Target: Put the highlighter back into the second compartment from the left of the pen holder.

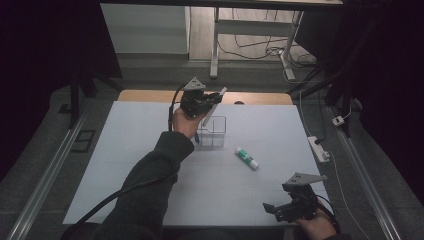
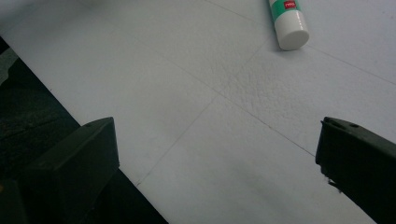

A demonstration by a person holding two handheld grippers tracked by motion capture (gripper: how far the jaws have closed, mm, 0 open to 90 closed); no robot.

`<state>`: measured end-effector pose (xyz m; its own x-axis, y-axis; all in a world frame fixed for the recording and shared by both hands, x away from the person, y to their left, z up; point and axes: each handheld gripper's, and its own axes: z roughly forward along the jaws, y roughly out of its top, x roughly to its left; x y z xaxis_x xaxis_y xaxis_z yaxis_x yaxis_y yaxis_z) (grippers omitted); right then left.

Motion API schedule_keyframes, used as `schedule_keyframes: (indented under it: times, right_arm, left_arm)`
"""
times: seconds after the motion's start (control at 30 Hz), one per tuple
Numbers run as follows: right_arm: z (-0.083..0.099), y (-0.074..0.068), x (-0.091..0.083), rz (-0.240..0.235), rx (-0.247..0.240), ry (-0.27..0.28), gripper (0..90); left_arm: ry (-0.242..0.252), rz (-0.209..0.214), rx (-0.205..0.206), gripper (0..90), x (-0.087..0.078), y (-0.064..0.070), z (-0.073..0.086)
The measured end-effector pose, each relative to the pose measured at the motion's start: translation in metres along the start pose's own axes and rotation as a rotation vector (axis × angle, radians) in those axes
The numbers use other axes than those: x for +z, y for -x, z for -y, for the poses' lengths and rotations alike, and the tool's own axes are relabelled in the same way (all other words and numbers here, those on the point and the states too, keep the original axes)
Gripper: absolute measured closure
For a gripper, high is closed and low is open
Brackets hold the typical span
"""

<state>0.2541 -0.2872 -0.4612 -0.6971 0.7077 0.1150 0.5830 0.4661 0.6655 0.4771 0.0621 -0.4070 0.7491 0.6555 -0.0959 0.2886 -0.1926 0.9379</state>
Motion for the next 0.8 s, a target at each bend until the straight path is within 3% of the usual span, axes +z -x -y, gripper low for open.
schedule_keyframes:
  times: [0.2,0.33,0.43,0.63,0.8]
  right_arm:
    - [0.000,0.000,0.000,0.000,-0.002,-0.003,0.0]
    - [0.000,-0.001,0.000,-0.001,-0.002,-0.005,0.0]
    - [0.000,-0.001,0.000,-0.001,-0.002,-0.005,0.0]
    - [0.000,-0.001,0.000,-0.002,-0.003,-0.007,0.0]
    - [0.000,0.000,0.001,-0.005,-0.002,-0.008,0.0]
  left_arm:
    - [0.002,-0.021,0.049,78.0,0.009,0.000,0.010]
    - [-0.026,-0.038,0.064,77.9,0.013,0.001,0.017]
    - [-0.042,-0.039,0.055,77.9,0.015,0.001,0.022]
    - [-0.068,-0.039,-0.008,77.6,0.014,-0.001,0.032]
    - [-0.118,-0.057,-0.019,76.8,0.013,0.001,0.036]
